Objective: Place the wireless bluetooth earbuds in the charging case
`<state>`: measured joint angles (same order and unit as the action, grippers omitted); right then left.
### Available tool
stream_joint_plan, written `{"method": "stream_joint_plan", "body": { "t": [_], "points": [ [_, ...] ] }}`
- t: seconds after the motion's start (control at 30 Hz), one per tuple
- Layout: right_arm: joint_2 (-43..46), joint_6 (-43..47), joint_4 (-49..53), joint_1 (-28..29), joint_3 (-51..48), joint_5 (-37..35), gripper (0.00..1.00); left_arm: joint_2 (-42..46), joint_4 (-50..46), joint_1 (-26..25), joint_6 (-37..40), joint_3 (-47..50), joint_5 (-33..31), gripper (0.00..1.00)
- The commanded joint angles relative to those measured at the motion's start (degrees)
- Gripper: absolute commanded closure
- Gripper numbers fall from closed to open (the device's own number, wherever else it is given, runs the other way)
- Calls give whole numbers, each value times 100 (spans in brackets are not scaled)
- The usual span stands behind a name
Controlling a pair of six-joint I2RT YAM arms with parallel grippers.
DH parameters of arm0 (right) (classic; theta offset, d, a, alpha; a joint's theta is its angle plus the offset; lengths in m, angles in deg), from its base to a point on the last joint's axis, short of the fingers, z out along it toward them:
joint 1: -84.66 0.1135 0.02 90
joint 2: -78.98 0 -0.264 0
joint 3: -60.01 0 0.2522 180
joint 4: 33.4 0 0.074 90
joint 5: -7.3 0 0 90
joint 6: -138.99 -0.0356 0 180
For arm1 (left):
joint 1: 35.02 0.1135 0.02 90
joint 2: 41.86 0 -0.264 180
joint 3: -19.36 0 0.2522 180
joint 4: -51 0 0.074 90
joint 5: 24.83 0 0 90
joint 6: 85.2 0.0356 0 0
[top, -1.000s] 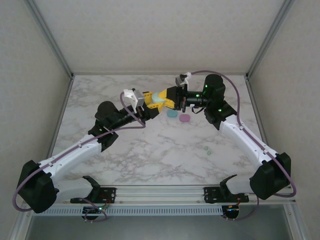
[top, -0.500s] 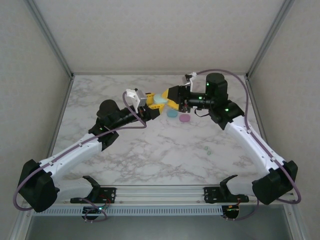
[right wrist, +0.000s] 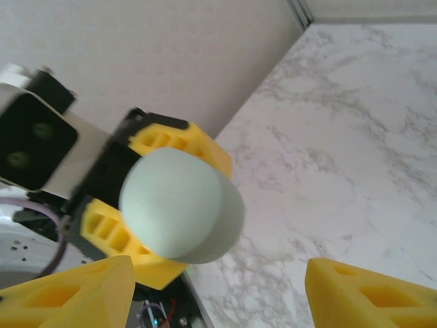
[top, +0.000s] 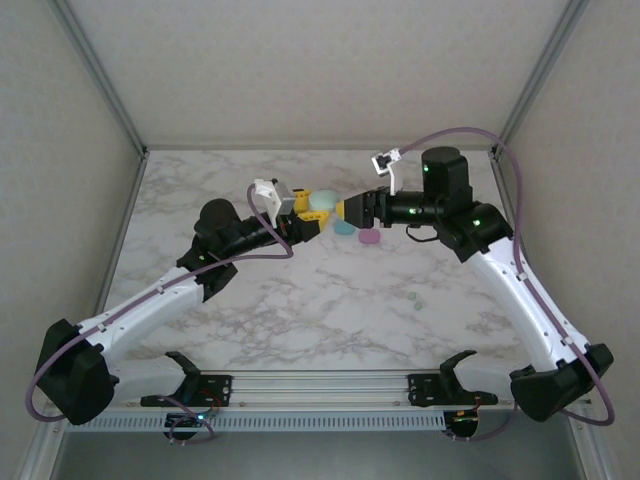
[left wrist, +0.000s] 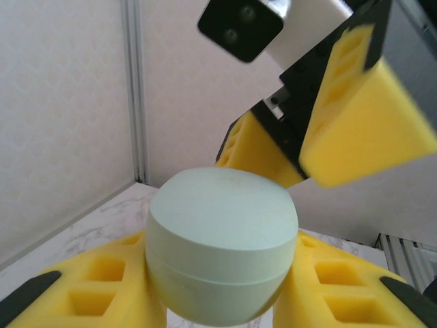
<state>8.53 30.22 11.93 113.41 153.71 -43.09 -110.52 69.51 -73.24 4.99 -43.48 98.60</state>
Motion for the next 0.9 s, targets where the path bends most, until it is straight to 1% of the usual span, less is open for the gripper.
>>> {"method": "stream_joint_plan", "body": {
  "t": [0.0, 0.07, 0.33, 0.6, 0.7, 0.87],
  "points": [
    [0, 336, 267, 34, 180, 24, 31, 87, 47, -54, -69, -195, 179, 78],
    [-28, 337, 240, 45, 182, 62, 31, 76, 63, -59, -91, -212, 181, 78],
    [-159, 313, 196, 71, 186, -326, 31, 36, 92, -72, -150, -247, 246, 78],
    [-140, 53, -314, 74, 181, -653, 31, 11, -118, -106, -41, -295, 479, 78],
    [-153, -35, -371, 69, 253, -860, 31, 61, -251, -109, 45, -289, 481, 79],
    [-228, -158, -471, 74, 320, -940, 30, 90, -318, -112, 95, -278, 471, 79]
  ]
}}
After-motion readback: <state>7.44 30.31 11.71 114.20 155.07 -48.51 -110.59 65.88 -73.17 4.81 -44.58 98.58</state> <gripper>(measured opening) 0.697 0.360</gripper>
